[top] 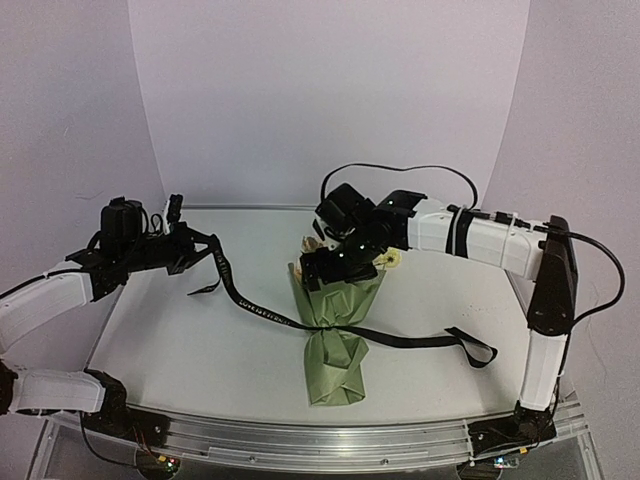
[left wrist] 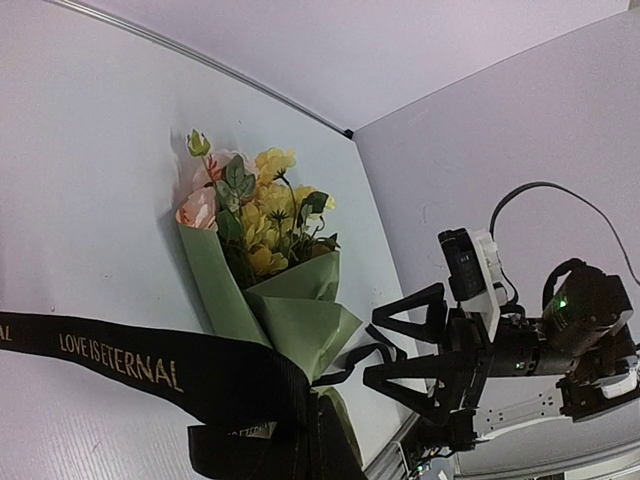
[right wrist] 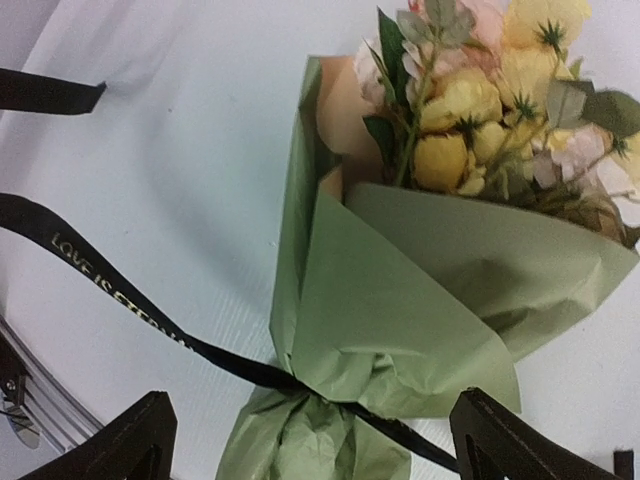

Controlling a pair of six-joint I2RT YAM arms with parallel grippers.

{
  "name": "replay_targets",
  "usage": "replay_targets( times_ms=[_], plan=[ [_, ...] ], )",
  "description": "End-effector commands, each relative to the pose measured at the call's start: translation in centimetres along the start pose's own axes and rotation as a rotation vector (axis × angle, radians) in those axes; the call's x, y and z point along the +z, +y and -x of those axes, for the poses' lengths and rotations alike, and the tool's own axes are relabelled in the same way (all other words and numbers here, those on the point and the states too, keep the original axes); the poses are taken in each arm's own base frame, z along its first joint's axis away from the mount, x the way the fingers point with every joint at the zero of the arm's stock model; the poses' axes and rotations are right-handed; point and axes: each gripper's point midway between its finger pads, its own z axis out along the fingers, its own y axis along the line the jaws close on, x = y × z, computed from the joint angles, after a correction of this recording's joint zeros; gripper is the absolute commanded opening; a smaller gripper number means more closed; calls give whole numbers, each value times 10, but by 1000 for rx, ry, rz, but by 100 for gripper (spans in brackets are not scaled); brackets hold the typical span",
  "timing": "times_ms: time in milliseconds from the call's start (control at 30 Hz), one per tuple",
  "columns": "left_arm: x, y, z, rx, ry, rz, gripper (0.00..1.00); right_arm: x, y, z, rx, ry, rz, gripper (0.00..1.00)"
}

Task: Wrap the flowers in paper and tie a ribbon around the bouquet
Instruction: Pass from the left arm to the right

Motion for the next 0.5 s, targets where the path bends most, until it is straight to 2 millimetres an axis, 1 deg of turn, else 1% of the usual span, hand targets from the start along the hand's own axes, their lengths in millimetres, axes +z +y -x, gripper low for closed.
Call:
replay_targets(
  times_ms=[0,100,167,233,267,367,467],
  plan=[
    [-9,-21,13,40,-50,-37,0,10,54,19,-163,-129,76,98],
    [-12,-24,15,29,-60,-42,0,23,78,10,-243,-108,136,98],
    [-13,-22,13,14,-54,-32,0,34,87,3,-252,-94,161,97],
    [-14,-24,14,9,-57,-31,0,46,97,-1,-262,-98,182,89],
    [-15,-24,14,9,-57,-32,0,51,100,-2,-273,-99,187,86],
    [-16,-27,14,7,-57,-38,0,67,108,-4,-280,-100,193,81],
    [-18,-27,13,8,-55,-36,0,78,110,-2,-274,-100,187,77]
  ],
)
